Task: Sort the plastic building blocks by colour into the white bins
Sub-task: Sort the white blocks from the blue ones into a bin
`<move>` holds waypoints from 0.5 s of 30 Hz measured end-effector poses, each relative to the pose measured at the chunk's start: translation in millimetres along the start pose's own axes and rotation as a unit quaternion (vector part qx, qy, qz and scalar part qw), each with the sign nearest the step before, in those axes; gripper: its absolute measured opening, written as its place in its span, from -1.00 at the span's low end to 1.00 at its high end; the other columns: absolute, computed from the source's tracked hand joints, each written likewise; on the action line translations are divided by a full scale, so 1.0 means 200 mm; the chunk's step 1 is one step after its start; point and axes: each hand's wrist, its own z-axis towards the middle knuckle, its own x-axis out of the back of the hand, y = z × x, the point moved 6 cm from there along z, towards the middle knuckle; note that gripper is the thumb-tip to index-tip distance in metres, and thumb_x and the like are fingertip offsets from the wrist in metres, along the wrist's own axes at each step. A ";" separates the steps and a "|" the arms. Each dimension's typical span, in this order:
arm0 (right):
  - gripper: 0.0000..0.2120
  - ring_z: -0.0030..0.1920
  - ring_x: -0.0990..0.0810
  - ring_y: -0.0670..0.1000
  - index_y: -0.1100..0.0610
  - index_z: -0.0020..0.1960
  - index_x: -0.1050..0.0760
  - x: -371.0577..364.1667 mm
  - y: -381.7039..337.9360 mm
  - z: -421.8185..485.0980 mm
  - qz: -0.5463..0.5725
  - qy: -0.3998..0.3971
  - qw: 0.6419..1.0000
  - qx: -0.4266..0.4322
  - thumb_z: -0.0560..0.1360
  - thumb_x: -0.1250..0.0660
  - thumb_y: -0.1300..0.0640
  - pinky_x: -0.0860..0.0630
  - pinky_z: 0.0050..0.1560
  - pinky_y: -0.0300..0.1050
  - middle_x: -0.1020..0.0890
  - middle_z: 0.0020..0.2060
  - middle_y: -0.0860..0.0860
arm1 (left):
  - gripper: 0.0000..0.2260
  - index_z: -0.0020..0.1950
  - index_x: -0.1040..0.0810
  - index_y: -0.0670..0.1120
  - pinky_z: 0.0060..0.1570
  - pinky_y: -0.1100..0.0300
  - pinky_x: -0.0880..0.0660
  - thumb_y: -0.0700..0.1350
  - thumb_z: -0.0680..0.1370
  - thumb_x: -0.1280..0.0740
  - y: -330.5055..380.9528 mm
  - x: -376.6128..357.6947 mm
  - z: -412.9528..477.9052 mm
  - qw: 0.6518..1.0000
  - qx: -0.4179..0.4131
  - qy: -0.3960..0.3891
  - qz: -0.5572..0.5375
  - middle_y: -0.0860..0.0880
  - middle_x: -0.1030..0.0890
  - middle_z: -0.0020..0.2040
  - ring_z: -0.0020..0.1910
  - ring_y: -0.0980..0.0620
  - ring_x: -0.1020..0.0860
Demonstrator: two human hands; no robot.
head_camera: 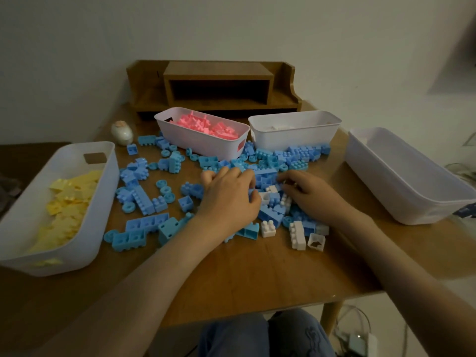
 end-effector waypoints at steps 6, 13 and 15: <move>-0.78 -0.15 -0.54 -0.07 -0.02 0.16 -0.46 -0.01 -0.03 0.01 0.115 0.023 0.993 0.021 0.61 -0.13 0.20 -0.42 -0.18 -0.35 -0.58 -0.10 -0.04 | -0.82 0.12 -0.47 0.13 0.08 0.10 -0.01 0.06 0.58 -0.15 0.00 -0.01 0.00 0.999 -0.032 -0.010 -0.007 0.14 -0.35 -0.07 0.11 0.08 -0.36; -0.75 -0.10 -0.62 -0.03 0.08 0.12 -0.49 0.03 0.00 -0.01 0.375 0.020 0.925 -0.048 0.62 -0.06 0.26 -0.57 -0.04 -0.17 -0.61 -0.11 0.05 | -0.80 0.00 -0.46 0.09 0.00 0.09 -0.03 0.16 0.56 -0.17 0.00 -0.02 0.00 0.999 -0.006 -0.040 -0.007 0.15 -0.37 -0.14 0.08 0.07 -0.35; -0.76 -0.04 -0.61 -0.01 0.07 0.15 -0.48 0.03 0.03 -0.03 0.365 0.019 0.929 -0.057 0.60 -0.11 0.25 -0.56 0.00 -0.15 -0.61 -0.07 0.04 | -0.84 -0.05 -0.50 0.09 -0.02 0.10 -0.04 0.11 0.56 -0.19 -0.01 -0.01 0.01 0.998 0.012 -0.050 -0.042 0.16 -0.38 -0.22 0.05 0.08 -0.36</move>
